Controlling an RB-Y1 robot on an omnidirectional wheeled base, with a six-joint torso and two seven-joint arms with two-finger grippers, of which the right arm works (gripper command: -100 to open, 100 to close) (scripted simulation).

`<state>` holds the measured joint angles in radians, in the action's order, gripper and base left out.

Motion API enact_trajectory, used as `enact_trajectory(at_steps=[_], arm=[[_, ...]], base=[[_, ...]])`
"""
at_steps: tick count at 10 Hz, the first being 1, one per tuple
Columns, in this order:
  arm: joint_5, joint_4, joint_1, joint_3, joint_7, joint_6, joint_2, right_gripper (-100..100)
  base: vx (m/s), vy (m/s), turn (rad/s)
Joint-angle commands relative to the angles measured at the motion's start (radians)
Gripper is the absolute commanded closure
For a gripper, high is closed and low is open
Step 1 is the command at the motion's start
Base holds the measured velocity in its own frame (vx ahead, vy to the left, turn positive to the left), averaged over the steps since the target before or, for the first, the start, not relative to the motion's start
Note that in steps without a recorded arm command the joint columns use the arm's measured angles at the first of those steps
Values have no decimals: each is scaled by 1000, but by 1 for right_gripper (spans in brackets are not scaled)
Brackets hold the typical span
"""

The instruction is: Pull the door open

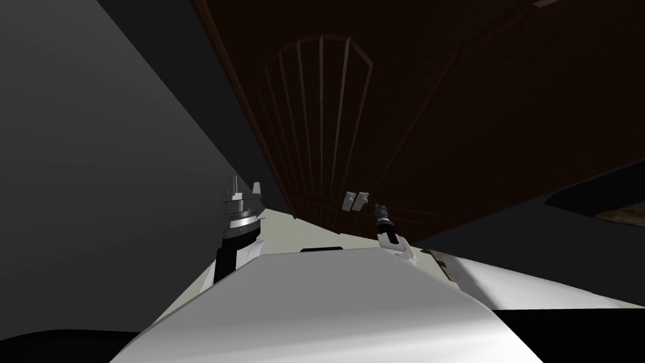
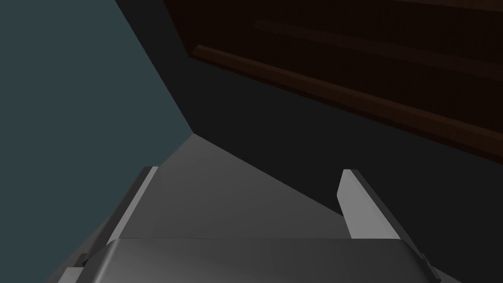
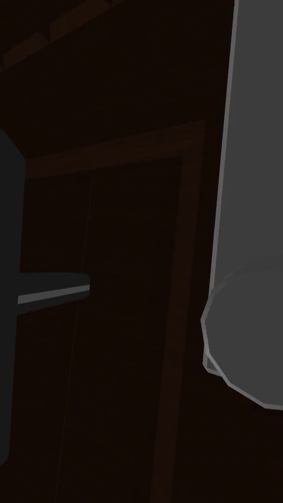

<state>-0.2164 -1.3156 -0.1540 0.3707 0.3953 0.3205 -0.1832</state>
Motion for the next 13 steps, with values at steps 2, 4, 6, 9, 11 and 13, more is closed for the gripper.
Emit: enact_trajectory(at_steps=[2,4,6,9,11,13], arm=[[-2,-9,-9,-12,8,2,1,-100],[-4,-18,-15,-25,16,3,3,-100],[-7,-31,-19,-45,25,7,6,-100],[-4,-26,-32,-22,23,0,-4,-100],[0,-14,-42,11,17,-8,-19,-100],[4,-2,-41,36,10,-15,-27,-100]], base=[[-173,31,21],[-186,96,18],[-191,100,44],[-83,26,-31],[37,-92,-129],[112,-116,-82]])
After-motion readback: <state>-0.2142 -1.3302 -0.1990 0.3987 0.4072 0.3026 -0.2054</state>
